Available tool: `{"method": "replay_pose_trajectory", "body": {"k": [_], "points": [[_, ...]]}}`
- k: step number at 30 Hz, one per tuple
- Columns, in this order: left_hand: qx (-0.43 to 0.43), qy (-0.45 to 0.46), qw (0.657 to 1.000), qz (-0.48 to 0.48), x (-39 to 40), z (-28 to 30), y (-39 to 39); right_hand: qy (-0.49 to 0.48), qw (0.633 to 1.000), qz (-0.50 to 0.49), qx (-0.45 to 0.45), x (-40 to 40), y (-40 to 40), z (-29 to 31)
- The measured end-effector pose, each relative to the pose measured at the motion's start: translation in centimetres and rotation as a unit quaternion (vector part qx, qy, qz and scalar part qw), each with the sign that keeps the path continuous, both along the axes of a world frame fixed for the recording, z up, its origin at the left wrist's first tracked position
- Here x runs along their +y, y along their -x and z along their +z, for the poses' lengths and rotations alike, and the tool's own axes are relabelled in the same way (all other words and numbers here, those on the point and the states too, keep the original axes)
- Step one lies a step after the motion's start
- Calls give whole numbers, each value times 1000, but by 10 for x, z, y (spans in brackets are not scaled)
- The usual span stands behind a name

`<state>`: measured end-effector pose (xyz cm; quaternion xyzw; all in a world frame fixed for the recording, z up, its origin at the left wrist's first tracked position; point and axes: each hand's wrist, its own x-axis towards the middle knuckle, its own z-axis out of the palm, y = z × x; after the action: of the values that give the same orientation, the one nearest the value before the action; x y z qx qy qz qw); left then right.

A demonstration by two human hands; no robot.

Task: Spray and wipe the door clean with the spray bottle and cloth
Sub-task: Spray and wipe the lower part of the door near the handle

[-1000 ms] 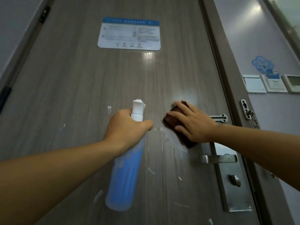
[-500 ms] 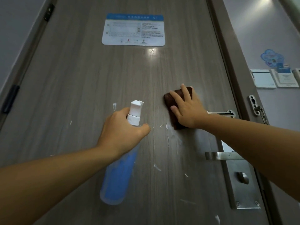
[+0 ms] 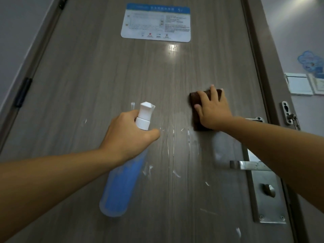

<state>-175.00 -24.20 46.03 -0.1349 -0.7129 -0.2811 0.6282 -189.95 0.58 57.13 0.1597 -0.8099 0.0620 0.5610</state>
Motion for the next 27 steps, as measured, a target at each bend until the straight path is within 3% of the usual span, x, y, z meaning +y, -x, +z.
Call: {"method": "replay_pose_trajectory", "body": {"k": [7,13,20,24,27], "points": [[-116,11,992,-46,19,-13,20,-50,999,8,-1,6,5,5],[-126,-6,991,-38,39,-10,39,-68,998,2,10,14,10,-10],[-86,-52,994,-45,34,-2,29,40,998,51,21,-16,6,-61],[-89,-45,994,-39,22,-2,18,-124,989,67,45,-27,-3,-96],[-93,-38,994,-33,12,-5,12,-237,969,38,60,-5,-8,-70]]}}
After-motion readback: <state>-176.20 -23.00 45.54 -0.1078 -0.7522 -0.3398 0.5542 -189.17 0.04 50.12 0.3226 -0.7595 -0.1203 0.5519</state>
